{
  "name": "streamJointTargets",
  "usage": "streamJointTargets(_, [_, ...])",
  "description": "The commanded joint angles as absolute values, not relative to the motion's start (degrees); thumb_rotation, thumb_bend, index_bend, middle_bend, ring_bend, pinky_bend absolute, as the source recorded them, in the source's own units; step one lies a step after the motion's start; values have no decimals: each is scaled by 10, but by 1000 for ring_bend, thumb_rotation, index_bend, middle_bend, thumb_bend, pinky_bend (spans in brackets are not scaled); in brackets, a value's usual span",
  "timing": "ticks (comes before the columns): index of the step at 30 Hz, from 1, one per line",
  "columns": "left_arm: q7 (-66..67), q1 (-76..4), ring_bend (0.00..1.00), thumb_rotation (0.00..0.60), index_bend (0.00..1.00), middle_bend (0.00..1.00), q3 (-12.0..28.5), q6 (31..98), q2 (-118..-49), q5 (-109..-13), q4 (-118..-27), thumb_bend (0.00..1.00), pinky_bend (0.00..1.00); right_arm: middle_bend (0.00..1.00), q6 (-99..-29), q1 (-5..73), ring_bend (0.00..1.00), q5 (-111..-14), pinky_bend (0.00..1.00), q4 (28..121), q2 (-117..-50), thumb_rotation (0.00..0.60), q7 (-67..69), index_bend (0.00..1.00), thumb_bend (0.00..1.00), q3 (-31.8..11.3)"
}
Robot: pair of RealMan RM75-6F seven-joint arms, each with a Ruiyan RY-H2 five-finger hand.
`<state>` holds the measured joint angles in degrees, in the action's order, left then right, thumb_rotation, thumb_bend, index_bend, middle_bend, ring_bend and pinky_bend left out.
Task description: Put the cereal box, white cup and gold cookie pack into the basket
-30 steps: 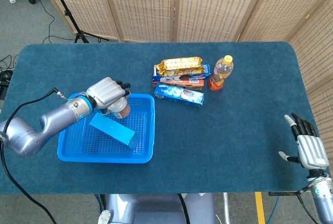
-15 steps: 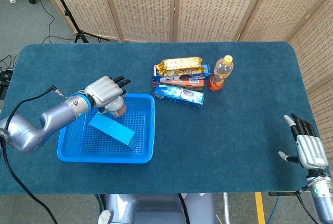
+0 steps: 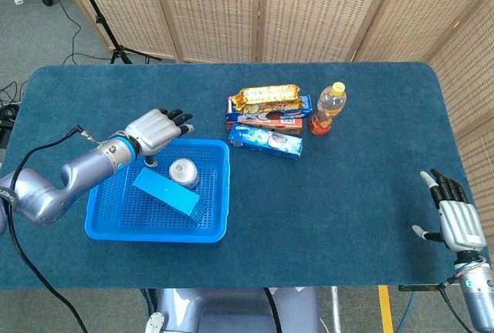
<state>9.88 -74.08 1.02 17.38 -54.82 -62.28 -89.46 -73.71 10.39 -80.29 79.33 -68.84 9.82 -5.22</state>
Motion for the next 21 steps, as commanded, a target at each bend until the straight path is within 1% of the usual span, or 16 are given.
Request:
streamJointTargets(1, [98,-742,0,600,63,0,9,183,-558,-614,-881,145,179,0,-736,104,0,-802,45,794,-688,600,99,0,156,-52])
streamJointTargets(5, [93,-741,0,600,63,0,14,206,-579,-591,-854,147,179,0,-733,105,0,-800,45,793,-688,600,101,0,156,-52])
streamJointTargets(11, [57,-763,0,600,63,0,21,182,-613,-514,-801,144,179,0,-731,105,0,-801,45,793,-688,600,107,0,156,-52])
streamJointTargets(15, [27,-786,0,600,63,0,20,180,-638,-432,-770,130,179,0,-725,106,0,-798,45,790,-688,600,114,0,156,-52])
streamJointTargets(19, [40,-822,0,600,63,0,-9,211,-673,-355,-732,129,179,0,-721,108,0,-796,45,787,-687,600,122,0,156,-52])
streamJointTargets(21, [53,-839,0,600,63,0,-23,242,-695,-304,-715,129,179,0,-717,108,0,-795,45,785,-687,600,128,0,156,-52])
